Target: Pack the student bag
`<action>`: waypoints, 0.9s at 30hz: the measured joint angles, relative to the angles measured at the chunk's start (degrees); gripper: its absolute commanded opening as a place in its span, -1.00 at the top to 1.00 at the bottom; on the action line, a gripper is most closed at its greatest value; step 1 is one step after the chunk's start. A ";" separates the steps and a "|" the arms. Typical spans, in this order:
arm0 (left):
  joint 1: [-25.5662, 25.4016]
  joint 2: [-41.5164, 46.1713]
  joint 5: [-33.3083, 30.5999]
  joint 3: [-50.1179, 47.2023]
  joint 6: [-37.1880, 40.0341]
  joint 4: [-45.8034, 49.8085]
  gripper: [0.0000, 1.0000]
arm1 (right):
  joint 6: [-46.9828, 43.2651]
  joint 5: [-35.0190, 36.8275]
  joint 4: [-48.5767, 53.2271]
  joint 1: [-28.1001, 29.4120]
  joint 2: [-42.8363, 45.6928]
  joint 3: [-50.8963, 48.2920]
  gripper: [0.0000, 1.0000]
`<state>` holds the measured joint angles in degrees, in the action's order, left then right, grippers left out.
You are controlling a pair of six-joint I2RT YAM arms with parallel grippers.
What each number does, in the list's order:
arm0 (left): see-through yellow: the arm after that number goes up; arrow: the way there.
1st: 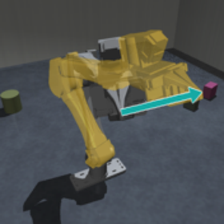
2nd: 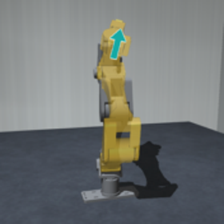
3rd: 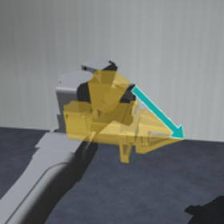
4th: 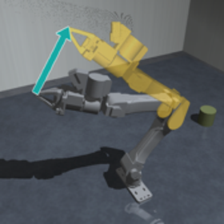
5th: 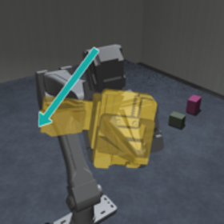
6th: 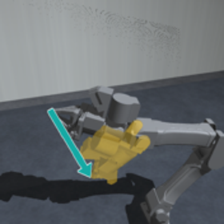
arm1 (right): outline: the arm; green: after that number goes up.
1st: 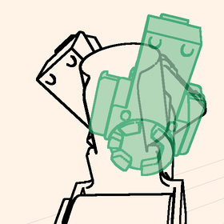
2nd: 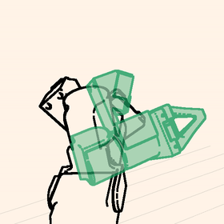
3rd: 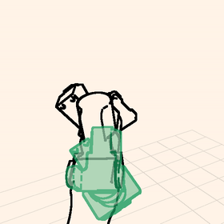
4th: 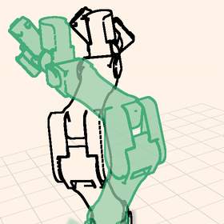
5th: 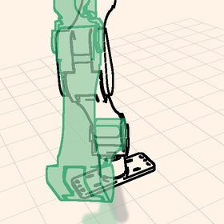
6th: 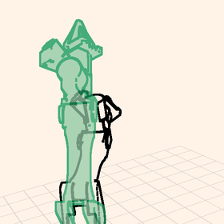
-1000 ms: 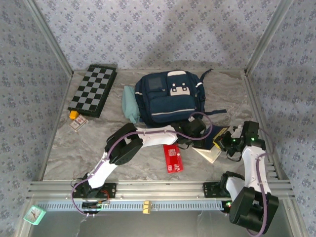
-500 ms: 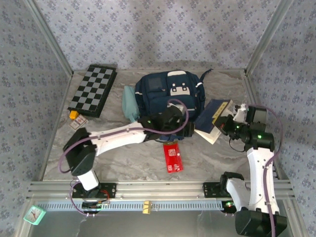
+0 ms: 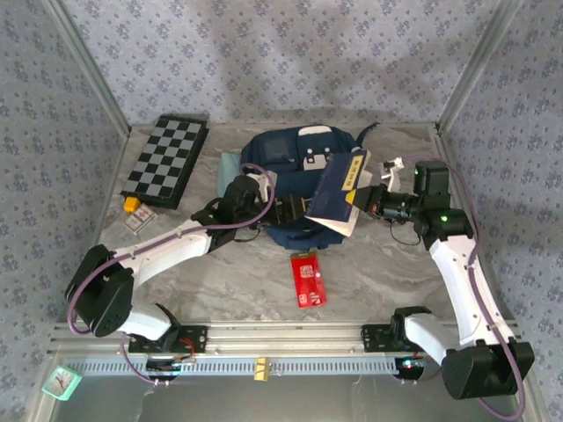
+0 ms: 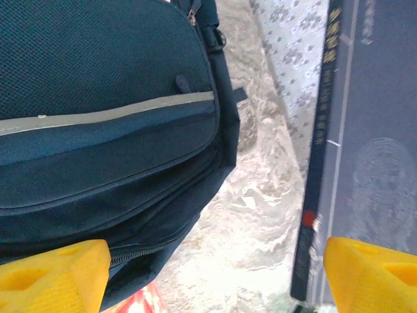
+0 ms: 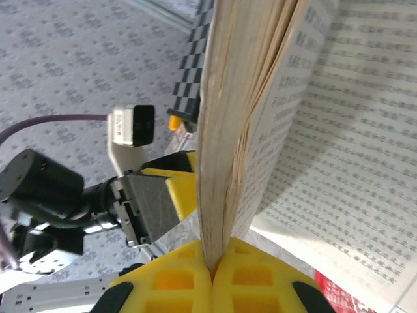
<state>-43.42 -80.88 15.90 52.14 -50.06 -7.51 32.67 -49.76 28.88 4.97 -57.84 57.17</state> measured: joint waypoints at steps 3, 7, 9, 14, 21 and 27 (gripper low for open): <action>0.35 0.33 1.99 -0.22 -1.75 -3.28 -0.54 | 1.46 -1.81 -5.49 1.73 -1.38 -0.02 1.00; 0.44 0.37 4.44 -0.22 -3.76 -7.41 -0.33 | 2.73 -3.10 -10.05 4.42 -3.56 -0.02 1.00; 0.70 0.37 5.62 -0.22 -4.87 -9.97 -0.22 | 3.13 -3.82 -11.30 5.31 -4.52 -0.04 1.00; 1.03 0.35 7.30 -0.20 -6.71 -13.60 0.07 | 2.84 -5.05 -12.92 5.53 -5.44 -0.74 1.00; 1.16 0.37 8.07 -0.22 -7.74 -15.08 0.55 | 0.22 -5.62 -11.34 4.37 -6.80 -1.05 1.00; 1.16 0.74 8.61 -0.24 -8.04 -15.91 0.89 | -0.48 -5.68 -10.16 3.56 -7.41 -1.16 0.58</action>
<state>-42.26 -80.14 24.51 51.90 -58.11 -23.42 32.18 -55.44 18.72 8.54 -65.25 56.01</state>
